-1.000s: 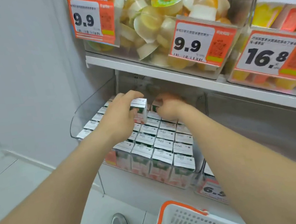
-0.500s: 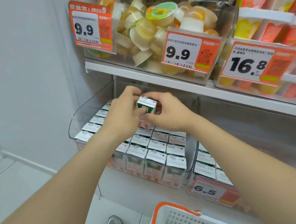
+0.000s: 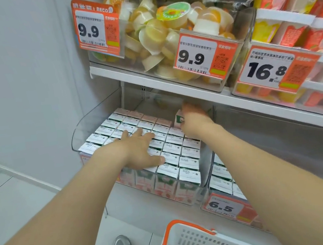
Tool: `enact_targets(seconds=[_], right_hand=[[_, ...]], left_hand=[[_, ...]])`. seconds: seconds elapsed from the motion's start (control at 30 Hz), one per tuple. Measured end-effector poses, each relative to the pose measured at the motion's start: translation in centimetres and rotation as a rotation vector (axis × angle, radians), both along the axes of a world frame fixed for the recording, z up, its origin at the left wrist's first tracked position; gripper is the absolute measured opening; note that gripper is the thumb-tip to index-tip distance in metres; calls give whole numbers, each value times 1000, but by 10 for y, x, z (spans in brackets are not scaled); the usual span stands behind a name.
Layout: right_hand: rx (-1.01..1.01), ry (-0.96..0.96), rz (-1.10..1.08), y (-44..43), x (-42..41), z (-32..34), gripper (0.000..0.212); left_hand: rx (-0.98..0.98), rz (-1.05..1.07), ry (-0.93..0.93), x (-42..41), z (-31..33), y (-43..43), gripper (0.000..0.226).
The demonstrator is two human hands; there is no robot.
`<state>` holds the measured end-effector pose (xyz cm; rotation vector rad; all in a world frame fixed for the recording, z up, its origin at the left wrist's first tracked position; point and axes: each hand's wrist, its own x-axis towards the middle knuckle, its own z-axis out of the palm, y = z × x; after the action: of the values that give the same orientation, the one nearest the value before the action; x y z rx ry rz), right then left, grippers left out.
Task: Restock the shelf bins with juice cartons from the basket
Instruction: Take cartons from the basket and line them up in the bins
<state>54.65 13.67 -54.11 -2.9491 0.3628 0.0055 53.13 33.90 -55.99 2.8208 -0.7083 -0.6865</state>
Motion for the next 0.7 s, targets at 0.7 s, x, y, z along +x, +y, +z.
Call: enact_targets(seconds=[0.7], right_hand=[[139, -573, 237, 8, -185, 0, 20]], left_hand=[[-279, -151, -263, -100, 35, -44, 26]])
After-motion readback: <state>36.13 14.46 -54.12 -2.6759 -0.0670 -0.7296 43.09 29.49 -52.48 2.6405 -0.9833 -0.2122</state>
